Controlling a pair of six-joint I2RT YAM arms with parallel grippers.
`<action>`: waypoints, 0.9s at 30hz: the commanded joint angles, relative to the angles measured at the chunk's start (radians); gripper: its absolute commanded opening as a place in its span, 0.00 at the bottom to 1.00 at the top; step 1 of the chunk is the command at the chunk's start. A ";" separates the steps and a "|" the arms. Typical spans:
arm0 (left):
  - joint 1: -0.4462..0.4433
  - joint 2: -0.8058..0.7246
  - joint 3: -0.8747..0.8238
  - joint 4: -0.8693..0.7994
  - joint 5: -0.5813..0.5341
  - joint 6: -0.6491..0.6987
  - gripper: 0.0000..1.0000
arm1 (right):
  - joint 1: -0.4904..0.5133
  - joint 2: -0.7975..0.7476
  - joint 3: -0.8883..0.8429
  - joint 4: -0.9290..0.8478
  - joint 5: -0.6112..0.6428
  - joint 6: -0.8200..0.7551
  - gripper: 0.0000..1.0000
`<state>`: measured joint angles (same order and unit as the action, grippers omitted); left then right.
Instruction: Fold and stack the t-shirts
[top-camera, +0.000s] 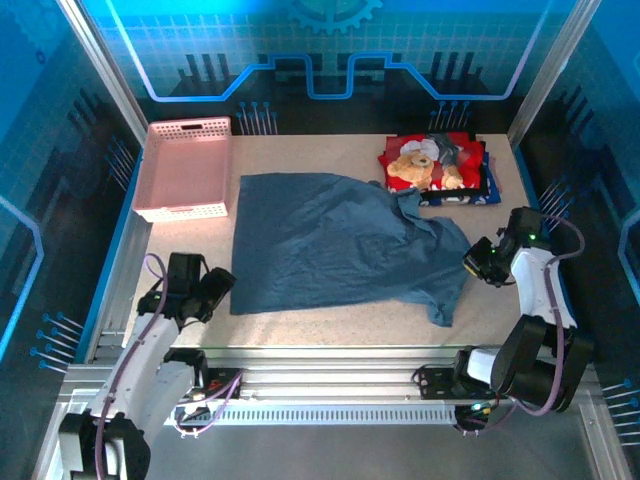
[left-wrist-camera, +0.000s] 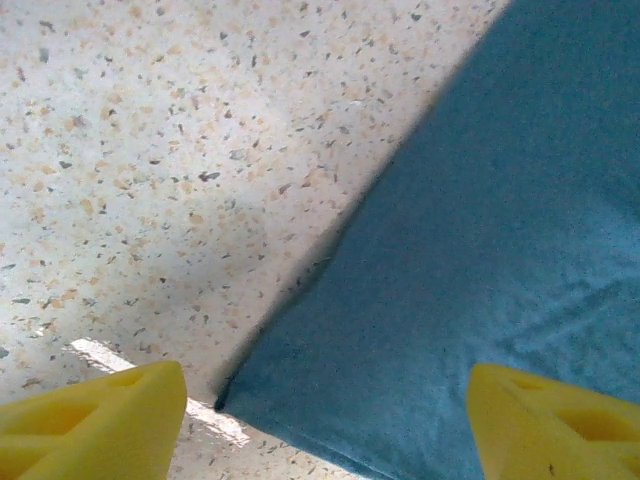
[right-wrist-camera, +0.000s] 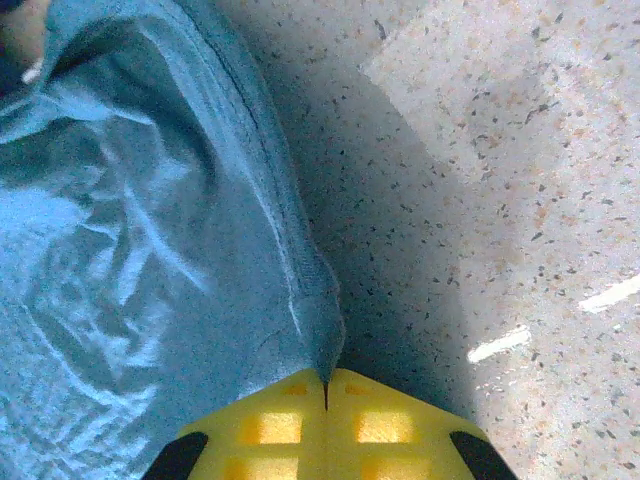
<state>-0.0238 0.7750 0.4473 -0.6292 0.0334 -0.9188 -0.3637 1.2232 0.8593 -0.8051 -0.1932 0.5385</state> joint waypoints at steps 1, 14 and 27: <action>-0.007 0.017 -0.016 0.024 -0.007 -0.017 0.75 | -0.018 -0.011 -0.023 -0.120 0.024 0.001 0.01; -0.008 0.146 -0.005 0.157 0.049 0.014 0.74 | -0.038 0.232 0.082 0.043 0.000 -0.018 0.06; -0.042 0.370 0.064 0.287 0.107 0.042 0.73 | 0.059 0.560 0.475 0.006 -0.025 -0.061 0.51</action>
<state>-0.0536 1.1194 0.4660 -0.3737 0.0944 -0.9070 -0.3141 1.7706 1.2842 -0.7471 -0.1871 0.5034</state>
